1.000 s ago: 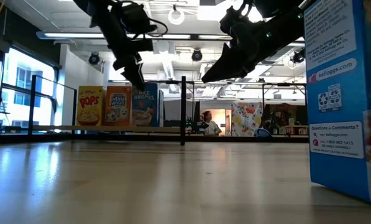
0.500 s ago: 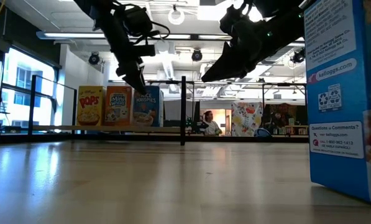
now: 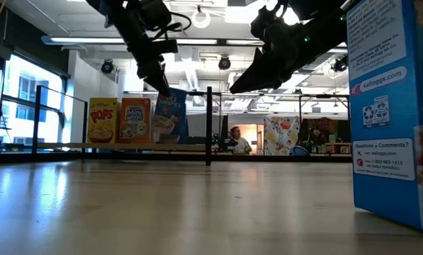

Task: Stack cereal on shelf
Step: Put the top blue cereal box on the shelf aligned with the other blue cereal box

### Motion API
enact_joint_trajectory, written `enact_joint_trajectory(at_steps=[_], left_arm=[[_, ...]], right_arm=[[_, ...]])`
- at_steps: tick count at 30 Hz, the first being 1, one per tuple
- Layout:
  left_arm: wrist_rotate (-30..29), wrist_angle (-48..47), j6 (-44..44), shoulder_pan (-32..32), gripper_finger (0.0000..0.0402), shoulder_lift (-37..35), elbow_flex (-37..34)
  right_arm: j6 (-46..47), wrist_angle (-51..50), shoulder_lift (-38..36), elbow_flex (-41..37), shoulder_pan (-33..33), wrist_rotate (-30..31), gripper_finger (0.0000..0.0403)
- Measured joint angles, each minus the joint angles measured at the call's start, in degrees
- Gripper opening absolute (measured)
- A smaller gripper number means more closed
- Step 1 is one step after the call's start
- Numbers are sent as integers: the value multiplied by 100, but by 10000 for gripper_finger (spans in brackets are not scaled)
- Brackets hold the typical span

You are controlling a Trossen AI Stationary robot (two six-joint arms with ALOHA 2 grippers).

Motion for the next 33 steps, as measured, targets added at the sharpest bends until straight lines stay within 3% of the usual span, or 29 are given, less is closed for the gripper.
enact_joint_trajectory(at_steps=[33], left_arm=[[80, 316, -495, 63, 232, 16, -376]], right_arm=[[3, 2, 0, 0, 1, -116, 23]])
